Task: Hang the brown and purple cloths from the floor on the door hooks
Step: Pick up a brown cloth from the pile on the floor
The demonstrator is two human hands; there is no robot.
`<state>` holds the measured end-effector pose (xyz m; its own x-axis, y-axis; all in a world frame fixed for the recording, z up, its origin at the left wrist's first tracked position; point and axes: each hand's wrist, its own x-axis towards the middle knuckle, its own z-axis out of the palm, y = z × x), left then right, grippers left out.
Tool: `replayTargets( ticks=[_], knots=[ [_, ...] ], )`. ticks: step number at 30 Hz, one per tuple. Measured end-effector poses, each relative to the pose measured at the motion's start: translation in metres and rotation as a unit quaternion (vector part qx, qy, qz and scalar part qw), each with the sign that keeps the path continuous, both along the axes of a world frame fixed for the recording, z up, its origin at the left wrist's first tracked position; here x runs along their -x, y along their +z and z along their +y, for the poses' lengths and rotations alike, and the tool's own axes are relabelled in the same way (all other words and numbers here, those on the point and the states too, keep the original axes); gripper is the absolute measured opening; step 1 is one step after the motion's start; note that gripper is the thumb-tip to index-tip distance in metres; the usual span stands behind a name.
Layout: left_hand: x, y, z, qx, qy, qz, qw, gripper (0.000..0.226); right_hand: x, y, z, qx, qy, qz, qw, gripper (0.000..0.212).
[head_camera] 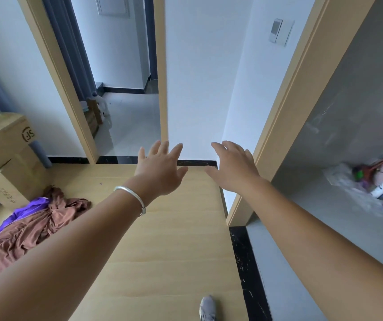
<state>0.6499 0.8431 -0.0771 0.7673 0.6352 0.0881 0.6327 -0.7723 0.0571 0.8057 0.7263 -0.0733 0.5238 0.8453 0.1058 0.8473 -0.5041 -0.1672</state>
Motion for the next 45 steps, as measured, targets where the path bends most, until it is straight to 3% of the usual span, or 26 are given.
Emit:
replayTargets(
  ticks=[17, 32, 39, 45],
  knots=[
    [-0.214, 0.006, 0.158, -0.009, 0.063, 0.004, 0.998, 0.063, -0.225, -0.005, 0.179, -0.027, 0.065, 0.010, 0.997, 0.066],
    [-0.319, -0.010, 0.310, -0.001, 0.060, -0.006, 0.998, 0.063, -0.330, -0.016, 0.332, -0.002, 0.074, 0.000, 0.997, 0.067],
    [-0.337, -0.015, 0.445, 0.019, 0.112, -0.047, 0.992, 0.063, -0.354, -0.003, 0.473, 0.042, 0.117, -0.036, 0.992, 0.067],
    [-0.289, -0.032, 0.555, 0.028, 0.205, -0.049, 0.977, 0.065, -0.318, -0.003, 0.612, 0.041, 0.210, -0.042, 0.976, 0.064]
  ],
)
